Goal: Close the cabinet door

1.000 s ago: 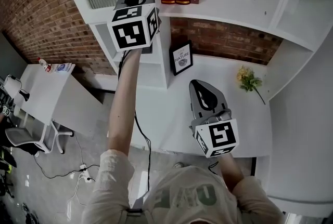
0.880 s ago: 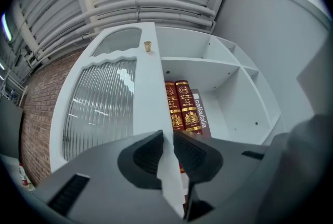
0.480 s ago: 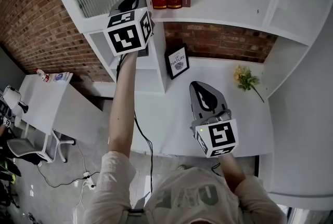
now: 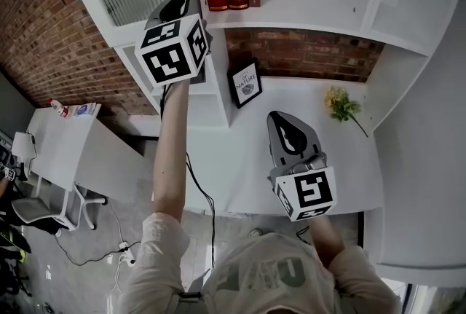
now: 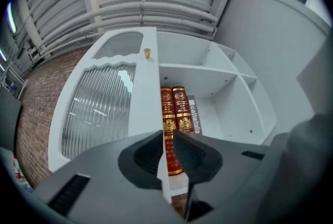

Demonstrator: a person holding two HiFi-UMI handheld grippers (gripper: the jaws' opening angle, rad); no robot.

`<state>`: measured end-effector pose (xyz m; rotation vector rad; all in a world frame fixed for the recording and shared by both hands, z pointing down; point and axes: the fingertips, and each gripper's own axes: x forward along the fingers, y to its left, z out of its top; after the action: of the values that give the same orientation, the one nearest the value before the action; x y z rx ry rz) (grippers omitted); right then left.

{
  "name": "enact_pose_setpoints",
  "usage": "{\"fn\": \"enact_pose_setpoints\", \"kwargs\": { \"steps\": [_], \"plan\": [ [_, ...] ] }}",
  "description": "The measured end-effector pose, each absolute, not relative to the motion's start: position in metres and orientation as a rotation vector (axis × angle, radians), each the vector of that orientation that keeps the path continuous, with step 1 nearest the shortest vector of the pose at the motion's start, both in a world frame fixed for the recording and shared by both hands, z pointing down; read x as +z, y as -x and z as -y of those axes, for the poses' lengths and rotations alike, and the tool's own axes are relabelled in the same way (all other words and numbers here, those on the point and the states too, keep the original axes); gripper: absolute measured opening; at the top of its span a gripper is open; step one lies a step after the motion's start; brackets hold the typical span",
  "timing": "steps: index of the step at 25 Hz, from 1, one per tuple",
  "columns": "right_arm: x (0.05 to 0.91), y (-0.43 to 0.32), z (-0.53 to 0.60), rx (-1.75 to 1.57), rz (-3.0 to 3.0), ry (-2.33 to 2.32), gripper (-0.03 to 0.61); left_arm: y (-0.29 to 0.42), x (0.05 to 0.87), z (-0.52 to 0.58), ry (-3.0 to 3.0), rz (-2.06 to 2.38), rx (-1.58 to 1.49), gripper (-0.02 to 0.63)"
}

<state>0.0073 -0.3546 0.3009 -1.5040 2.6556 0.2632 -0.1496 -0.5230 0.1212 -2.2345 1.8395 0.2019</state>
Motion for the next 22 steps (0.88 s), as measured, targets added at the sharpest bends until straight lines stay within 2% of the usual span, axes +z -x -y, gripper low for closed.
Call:
{"fn": "enact_pose_setpoints", "kwargs": {
  "steps": [10,22],
  "plan": [
    [0.293,-0.047,0.328,0.352,-2.568,1.652,0.016,0.070,0.135,0.366,2.311,-1.391,0.420,0.068],
    [0.330,-0.086,0.281,0.290,-2.498,1.756,0.015,0.009,0.299,0.295,2.529,-1.449,0.520,0.063]
  ]
}}
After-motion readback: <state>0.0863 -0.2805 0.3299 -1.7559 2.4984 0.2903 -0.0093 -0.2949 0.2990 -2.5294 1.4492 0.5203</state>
